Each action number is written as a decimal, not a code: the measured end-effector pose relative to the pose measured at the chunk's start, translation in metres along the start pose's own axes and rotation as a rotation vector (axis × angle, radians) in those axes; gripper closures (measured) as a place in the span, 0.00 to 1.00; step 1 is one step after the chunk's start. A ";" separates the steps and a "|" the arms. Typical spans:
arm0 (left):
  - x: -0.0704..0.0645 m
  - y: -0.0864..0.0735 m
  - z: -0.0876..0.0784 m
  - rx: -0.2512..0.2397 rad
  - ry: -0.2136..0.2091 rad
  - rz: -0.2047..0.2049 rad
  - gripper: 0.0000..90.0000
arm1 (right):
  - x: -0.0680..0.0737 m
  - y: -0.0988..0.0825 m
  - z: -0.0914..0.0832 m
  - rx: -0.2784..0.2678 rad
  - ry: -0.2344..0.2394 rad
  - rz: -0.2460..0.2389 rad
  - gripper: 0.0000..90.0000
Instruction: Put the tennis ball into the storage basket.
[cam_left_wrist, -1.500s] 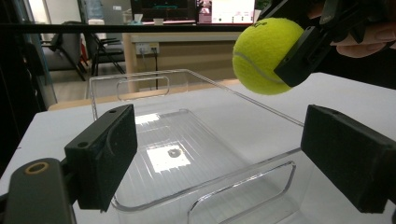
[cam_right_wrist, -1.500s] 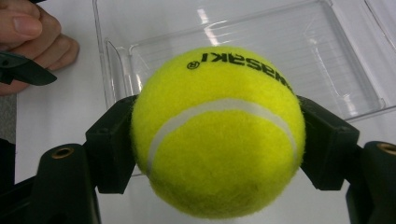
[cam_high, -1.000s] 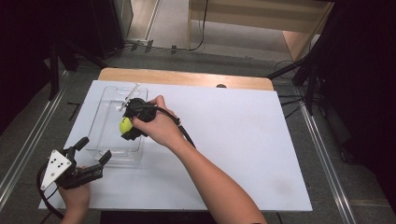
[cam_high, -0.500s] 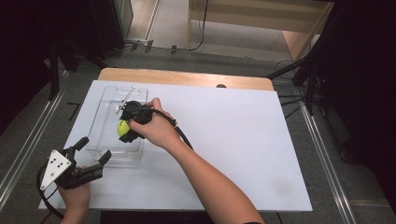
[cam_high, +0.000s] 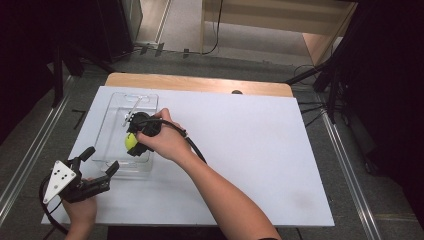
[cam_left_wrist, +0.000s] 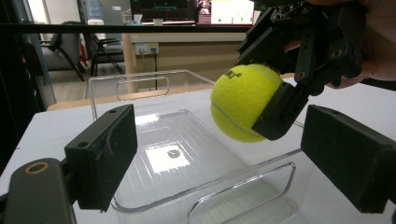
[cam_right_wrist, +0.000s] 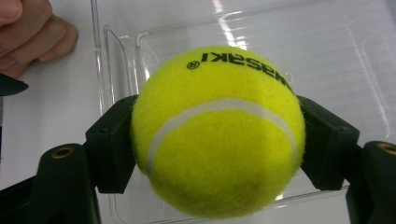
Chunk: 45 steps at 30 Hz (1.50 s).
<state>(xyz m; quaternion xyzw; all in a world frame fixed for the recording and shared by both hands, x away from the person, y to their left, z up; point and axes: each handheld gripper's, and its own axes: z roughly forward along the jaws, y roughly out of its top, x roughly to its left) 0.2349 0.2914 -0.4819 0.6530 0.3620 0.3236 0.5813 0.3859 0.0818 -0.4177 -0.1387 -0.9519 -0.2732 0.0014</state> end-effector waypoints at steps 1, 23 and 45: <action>0.000 0.000 0.000 0.000 0.000 0.000 0.13 | 0.000 0.000 0.001 0.004 0.001 0.000 0.26; 0.000 0.000 0.000 0.000 -0.001 0.004 0.13 | 0.002 -0.005 0.018 0.058 -0.011 -0.018 0.26; 0.000 0.000 0.000 -0.001 -0.001 0.003 0.13 | 0.006 -0.004 0.026 0.128 -0.026 -0.049 0.23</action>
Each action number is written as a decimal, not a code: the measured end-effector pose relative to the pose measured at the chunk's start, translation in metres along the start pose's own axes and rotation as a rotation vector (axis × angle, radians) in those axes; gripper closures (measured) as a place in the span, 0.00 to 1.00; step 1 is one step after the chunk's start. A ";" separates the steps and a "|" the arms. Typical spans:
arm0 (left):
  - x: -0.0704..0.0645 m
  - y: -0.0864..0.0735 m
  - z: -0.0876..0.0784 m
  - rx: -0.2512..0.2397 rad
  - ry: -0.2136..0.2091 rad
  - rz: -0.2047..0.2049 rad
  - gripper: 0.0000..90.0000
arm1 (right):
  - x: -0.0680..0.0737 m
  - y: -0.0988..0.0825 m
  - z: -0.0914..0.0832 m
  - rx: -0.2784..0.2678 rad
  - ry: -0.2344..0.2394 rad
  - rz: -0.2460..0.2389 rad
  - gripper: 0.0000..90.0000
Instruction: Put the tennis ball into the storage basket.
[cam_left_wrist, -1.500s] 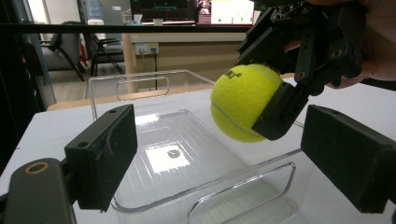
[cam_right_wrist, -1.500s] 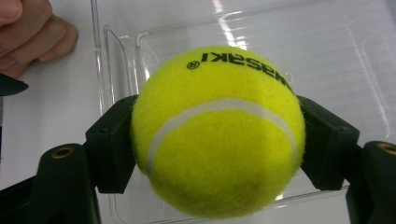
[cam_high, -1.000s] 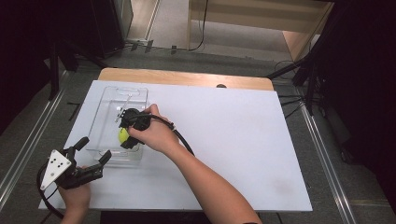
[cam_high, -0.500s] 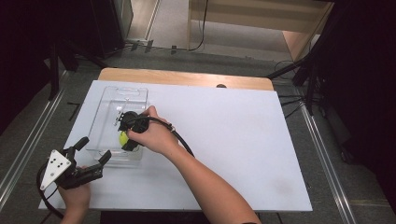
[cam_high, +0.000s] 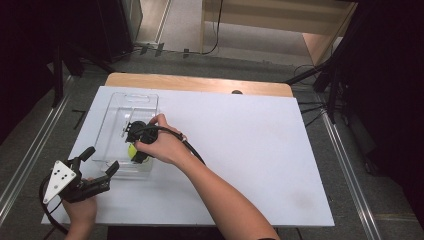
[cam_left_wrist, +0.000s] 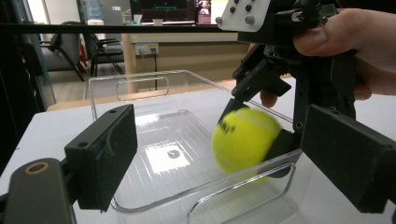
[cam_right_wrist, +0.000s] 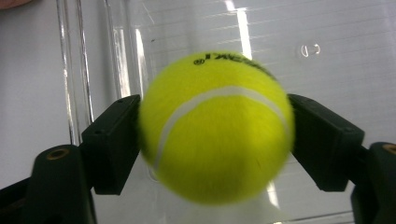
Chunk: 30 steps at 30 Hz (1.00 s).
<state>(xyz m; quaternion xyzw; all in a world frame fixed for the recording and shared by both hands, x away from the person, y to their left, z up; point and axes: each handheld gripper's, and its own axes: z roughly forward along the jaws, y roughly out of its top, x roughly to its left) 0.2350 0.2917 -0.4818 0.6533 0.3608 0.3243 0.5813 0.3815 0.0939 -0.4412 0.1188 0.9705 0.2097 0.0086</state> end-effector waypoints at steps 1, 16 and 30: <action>0.000 0.000 0.000 0.000 0.000 0.000 0.13 | 0.000 0.000 -0.001 -0.004 -0.006 0.005 0.21; 0.000 0.000 0.001 0.001 -0.001 0.004 0.13 | -0.003 -0.007 -0.026 -0.067 -0.008 -0.013 0.18; 0.000 0.000 0.001 0.000 0.000 0.004 0.13 | -0.004 -0.020 -0.049 -0.090 -0.029 0.028 0.16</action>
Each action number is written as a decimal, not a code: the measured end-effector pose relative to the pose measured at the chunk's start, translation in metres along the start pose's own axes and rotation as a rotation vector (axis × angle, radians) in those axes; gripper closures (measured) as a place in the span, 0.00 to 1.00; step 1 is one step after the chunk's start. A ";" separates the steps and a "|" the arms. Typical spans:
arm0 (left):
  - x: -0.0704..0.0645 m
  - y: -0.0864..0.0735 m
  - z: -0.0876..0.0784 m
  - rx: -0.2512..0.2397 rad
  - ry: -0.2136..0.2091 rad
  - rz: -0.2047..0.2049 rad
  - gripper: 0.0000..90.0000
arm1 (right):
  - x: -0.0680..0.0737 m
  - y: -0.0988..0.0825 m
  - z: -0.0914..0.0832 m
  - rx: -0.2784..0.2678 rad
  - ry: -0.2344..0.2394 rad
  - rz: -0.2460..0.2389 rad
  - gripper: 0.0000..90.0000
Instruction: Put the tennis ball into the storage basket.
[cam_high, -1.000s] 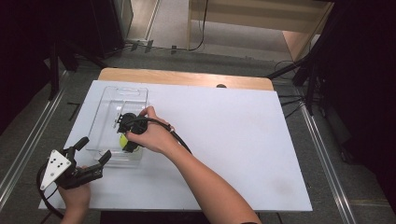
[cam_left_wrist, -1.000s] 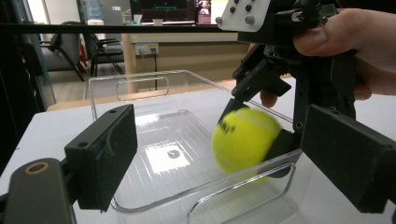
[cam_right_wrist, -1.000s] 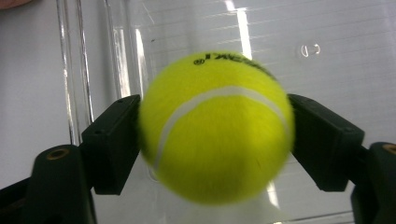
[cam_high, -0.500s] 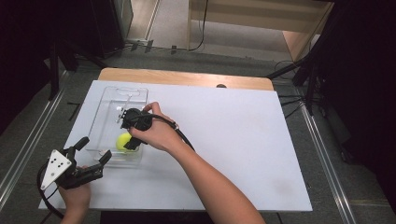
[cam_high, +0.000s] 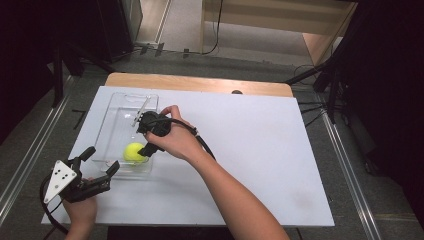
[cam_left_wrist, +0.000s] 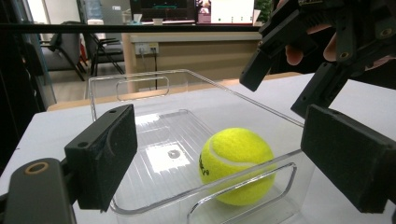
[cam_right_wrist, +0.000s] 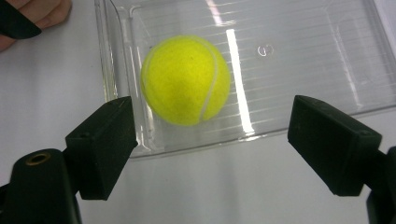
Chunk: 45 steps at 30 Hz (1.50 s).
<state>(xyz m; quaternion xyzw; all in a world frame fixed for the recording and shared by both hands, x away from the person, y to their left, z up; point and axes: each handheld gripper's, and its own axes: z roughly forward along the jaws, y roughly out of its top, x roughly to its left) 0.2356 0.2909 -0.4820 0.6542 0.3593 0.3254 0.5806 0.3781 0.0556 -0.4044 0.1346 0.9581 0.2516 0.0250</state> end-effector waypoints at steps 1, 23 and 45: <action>0.000 0.000 0.000 0.000 0.000 0.000 0.13 | 0.000 -0.001 -0.001 -0.003 -0.001 0.003 0.16; 0.000 0.000 0.000 0.004 -0.001 0.004 0.13 | -0.008 -0.032 -0.017 -0.032 -0.003 0.056 0.04; -0.001 0.000 0.001 0.006 0.004 0.007 0.13 | -0.013 -0.082 -0.031 -0.062 -0.040 0.147 0.01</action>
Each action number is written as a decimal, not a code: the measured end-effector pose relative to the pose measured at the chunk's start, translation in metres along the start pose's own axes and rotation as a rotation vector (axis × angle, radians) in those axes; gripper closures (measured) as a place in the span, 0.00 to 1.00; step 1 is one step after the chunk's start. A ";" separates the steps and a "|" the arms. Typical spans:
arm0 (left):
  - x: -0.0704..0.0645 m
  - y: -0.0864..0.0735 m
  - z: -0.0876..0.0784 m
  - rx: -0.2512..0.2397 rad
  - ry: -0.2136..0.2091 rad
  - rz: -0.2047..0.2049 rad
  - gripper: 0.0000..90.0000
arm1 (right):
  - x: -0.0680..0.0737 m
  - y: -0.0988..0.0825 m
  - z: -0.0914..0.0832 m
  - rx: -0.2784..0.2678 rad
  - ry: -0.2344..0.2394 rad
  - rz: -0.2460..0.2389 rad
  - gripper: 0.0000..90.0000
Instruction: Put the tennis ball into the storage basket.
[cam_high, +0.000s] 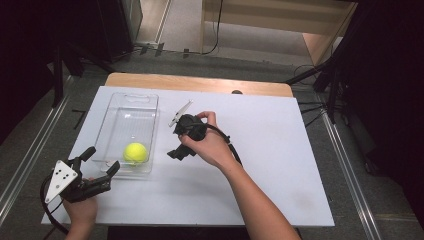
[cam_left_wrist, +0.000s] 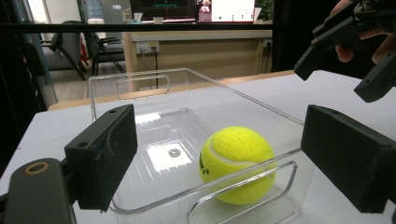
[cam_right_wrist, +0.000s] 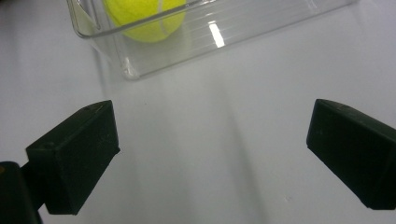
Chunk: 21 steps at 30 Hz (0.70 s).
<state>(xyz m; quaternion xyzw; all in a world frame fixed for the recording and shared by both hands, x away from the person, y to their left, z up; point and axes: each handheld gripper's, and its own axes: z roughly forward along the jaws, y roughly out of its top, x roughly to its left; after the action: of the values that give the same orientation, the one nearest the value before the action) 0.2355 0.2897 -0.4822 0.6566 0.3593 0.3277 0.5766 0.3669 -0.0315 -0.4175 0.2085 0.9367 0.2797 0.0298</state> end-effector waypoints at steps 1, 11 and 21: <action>0.000 0.000 0.000 0.001 -0.001 0.001 0.13 | -0.001 -0.002 -0.001 -0.001 -0.005 -0.002 0.01; 0.000 0.000 0.000 0.005 0.002 0.007 0.13 | -0.004 -0.017 -0.008 -0.007 -0.024 0.026 0.02; -0.001 0.000 0.001 0.006 0.000 0.009 0.13 | -0.008 -0.032 -0.013 -0.025 -0.033 0.042 0.02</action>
<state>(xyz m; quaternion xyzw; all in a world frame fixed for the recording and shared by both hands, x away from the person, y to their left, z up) 0.2356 0.2888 -0.4823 0.6596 0.3576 0.3293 0.5732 0.3594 -0.0657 -0.4243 0.2326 0.9279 0.2883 0.0420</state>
